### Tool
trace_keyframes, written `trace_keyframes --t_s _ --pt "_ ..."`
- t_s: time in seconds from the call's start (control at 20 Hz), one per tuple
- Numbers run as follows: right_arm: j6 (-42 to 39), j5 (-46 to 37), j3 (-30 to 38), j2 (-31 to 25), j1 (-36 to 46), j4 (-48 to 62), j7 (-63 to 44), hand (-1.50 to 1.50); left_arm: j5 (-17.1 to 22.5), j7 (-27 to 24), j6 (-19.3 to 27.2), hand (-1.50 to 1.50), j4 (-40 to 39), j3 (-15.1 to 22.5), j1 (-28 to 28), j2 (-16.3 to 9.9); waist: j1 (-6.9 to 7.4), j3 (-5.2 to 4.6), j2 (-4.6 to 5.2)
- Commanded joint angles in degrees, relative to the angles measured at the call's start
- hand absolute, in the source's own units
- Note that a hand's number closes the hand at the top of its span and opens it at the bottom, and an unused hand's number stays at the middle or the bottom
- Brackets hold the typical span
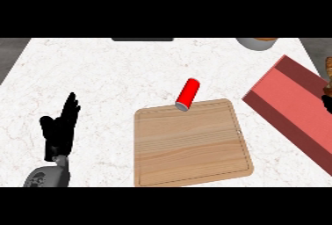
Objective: Pick the croissant from the cutting board and place it in the cardboard box
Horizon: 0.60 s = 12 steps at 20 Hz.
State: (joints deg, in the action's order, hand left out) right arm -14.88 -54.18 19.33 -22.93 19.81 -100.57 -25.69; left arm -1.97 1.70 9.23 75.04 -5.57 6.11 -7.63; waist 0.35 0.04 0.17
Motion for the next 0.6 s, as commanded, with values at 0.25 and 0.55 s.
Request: trace_keyframes --t_s 0.25,0.55 --pt "10.72 0.41 4.72 -2.3 7.02 27.88 7.14 -1.5 -0.9 5.65 0.88 0.0 3.97 1.33 1.12 0.34 0.55 0.03 0.05" --pt "16.53 10.35 11.04 -2.96 9.17 40.11 20.92 -1.5 -0.67 0.34 -0.15 0.0 4.25 1.0 -2.59 0.25 0.67 0.05 0.0"
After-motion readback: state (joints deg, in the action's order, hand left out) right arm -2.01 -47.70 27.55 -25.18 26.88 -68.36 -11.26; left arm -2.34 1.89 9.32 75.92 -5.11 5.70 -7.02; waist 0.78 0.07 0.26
